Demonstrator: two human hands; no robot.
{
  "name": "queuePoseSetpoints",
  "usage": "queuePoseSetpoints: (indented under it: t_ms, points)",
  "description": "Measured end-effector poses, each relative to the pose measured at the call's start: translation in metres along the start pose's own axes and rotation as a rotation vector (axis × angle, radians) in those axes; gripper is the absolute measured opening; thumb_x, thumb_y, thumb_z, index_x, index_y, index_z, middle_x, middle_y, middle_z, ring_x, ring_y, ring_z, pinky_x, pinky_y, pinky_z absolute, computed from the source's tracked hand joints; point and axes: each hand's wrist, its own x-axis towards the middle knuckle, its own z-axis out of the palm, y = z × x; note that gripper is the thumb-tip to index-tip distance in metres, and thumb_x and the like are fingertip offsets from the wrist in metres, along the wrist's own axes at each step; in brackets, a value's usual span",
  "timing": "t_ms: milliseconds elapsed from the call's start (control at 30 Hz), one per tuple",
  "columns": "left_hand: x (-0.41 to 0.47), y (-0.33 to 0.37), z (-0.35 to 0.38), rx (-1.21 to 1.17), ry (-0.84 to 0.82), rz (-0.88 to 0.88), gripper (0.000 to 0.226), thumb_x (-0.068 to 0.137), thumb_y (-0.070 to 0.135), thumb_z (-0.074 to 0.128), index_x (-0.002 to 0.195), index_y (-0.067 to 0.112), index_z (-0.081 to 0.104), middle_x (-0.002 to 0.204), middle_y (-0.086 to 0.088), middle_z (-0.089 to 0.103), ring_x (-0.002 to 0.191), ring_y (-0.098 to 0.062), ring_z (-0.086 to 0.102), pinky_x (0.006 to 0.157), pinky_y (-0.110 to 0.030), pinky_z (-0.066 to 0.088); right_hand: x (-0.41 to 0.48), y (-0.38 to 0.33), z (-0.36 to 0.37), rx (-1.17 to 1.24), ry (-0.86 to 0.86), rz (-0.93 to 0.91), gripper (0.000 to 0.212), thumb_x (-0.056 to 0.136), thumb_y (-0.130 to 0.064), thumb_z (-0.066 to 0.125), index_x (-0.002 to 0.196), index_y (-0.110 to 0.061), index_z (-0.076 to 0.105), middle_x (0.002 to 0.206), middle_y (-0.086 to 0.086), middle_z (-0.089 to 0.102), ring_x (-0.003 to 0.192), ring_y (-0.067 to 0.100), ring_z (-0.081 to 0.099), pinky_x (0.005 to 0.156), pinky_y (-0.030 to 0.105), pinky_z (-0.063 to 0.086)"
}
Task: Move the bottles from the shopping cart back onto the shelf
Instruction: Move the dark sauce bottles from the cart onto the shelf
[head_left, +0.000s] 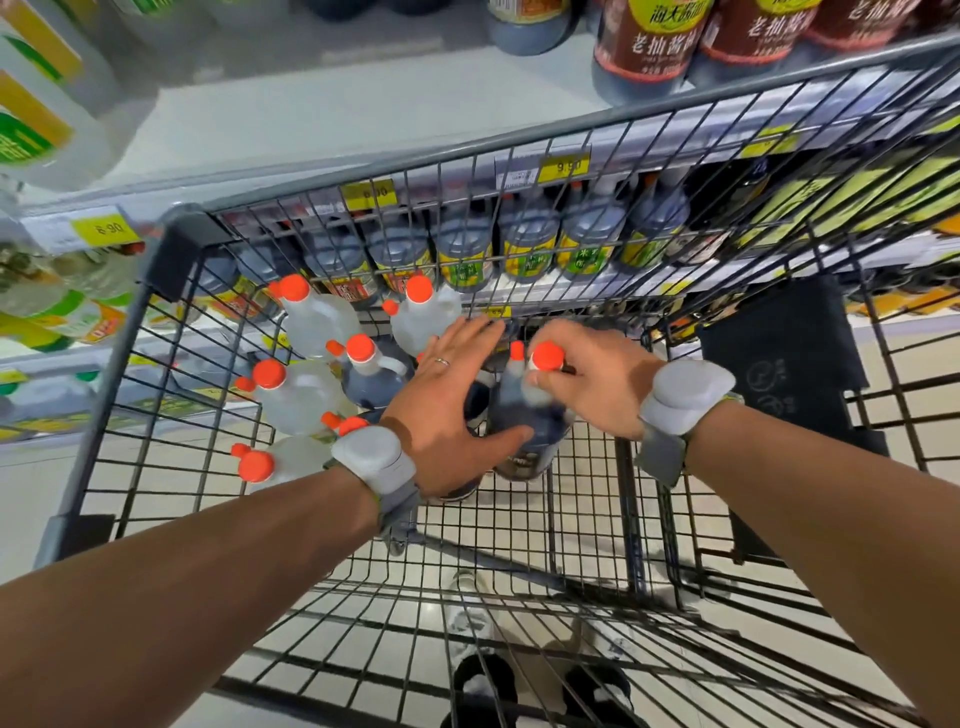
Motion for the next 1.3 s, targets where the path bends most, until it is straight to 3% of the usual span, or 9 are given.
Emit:
queuePoseSetpoints:
  t_ms: [133, 333, 500, 633, 800, 900, 1033, 1167, 1300]
  points:
    - [0.009, 0.015, -0.009, -0.061, 0.032, -0.080, 0.096, 0.081, 0.048, 0.079, 0.159, 0.032, 0.025, 0.165, 0.011, 0.026, 0.154, -0.006, 0.016, 0.123, -0.026, 0.020, 0.002, -0.007, -0.026, 0.079, 0.096, 0.007, 0.023, 0.097, -0.037, 0.058, 0.117, -0.028, 0.051, 0.096, -0.001, 0.062, 0.087, 0.023, 0.057, 0.072, 0.033, 0.046]
    - [0.026, 0.021, -0.019, -0.170, 0.030, -0.166, 0.094, 0.078, 0.036, 0.086, 0.156, 0.034, 0.034, 0.140, 0.018, 0.050, 0.126, 0.002, 0.044, 0.091, 0.007, 0.028, 0.005, -0.011, -0.052, 0.224, 0.191, -0.094, 0.026, 0.094, -0.029, 0.064, 0.117, -0.026, 0.051, 0.087, 0.000, 0.064, 0.085, 0.029, 0.063, 0.081, 0.051, 0.053]
    - [0.050, 0.027, -0.028, -0.570, -0.127, -0.227, 0.092, 0.061, 0.038, 0.087, 0.143, 0.023, 0.050, 0.134, 0.002, 0.067, 0.126, -0.015, 0.062, 0.108, -0.037, 0.049, 0.011, -0.023, -0.069, 0.415, 0.297, -0.103, 0.027, 0.087, -0.035, 0.064, 0.111, -0.035, 0.052, 0.081, 0.010, 0.067, 0.075, 0.035, 0.064, 0.072, 0.053, 0.055]
    - [0.064, 0.044, -0.047, -0.624, -0.228, -0.208, 0.082, 0.065, 0.014, 0.091, 0.138, 0.022, 0.054, 0.125, 0.004, 0.071, 0.117, -0.012, 0.067, 0.094, -0.025, 0.055, 0.011, -0.038, -0.090, 0.502, 0.368, -0.138, 0.021, 0.094, -0.019, 0.065, 0.107, -0.032, 0.055, 0.083, 0.018, 0.069, 0.070, 0.032, 0.064, 0.068, 0.046, 0.054]
    - [0.067, 0.053, -0.061, -0.668, -0.195, -0.211, 0.087, 0.054, 0.031, 0.093, 0.134, 0.027, 0.058, 0.124, 0.002, 0.073, 0.118, -0.018, 0.068, 0.103, -0.044, 0.053, 0.016, -0.047, -0.109, 0.562, 0.404, -0.165, 0.022, 0.093, -0.021, 0.066, 0.108, -0.032, 0.055, 0.080, 0.013, 0.071, 0.072, 0.033, 0.064, 0.069, 0.045, 0.054]
    - [0.069, 0.056, -0.067, -0.712, -0.144, -0.202, 0.082, 0.052, 0.035, 0.094, 0.129, 0.028, 0.064, 0.123, -0.003, 0.074, 0.117, -0.027, 0.068, 0.105, -0.054, 0.051, 0.020, -0.051, -0.117, 0.565, 0.425, -0.198, 0.025, 0.095, -0.020, 0.065, 0.116, -0.024, 0.053, 0.068, 0.015, 0.063, 0.055, 0.013, 0.050, 0.058, 0.028, 0.042]
    - [0.077, 0.068, -0.088, -0.696, -0.100, -0.171, 0.078, 0.052, 0.039, 0.090, 0.124, 0.022, 0.068, 0.117, -0.003, 0.076, 0.111, -0.023, 0.072, 0.101, -0.048, 0.055, 0.030, -0.062, -0.128, 0.554, 0.488, -0.201, 0.029, 0.095, -0.027, 0.064, 0.122, -0.024, 0.052, 0.052, -0.003, 0.050, 0.050, 0.010, 0.045, 0.053, 0.023, 0.038]
    - [0.087, 0.078, -0.113, -0.725, -0.030, -0.165, 0.062, 0.062, 0.031, 0.091, 0.119, 0.015, 0.071, 0.084, 0.006, 0.078, 0.073, -0.006, 0.074, 0.066, -0.018, 0.057, 0.029, -0.063, -0.142, 0.489, 0.471, -0.150, 0.035, 0.099, -0.041, 0.053, 0.132, -0.032, 0.051, 0.096, -0.015, 0.069, 0.091, 0.008, 0.063, 0.086, 0.031, 0.051]
    - [0.103, 0.081, -0.139, -0.813, 0.119, -0.218, 0.063, 0.055, 0.039, 0.089, 0.112, 0.016, 0.074, 0.103, -0.010, 0.079, 0.097, -0.029, 0.075, 0.091, -0.050, 0.060, 0.034, -0.050, -0.151, 0.039, 0.438, -0.063, 0.052, 0.100, -0.050, 0.041, 0.149, -0.032, 0.039, 0.153, -0.004, 0.043, 0.138, 0.019, 0.042, 0.115, 0.038, 0.033]
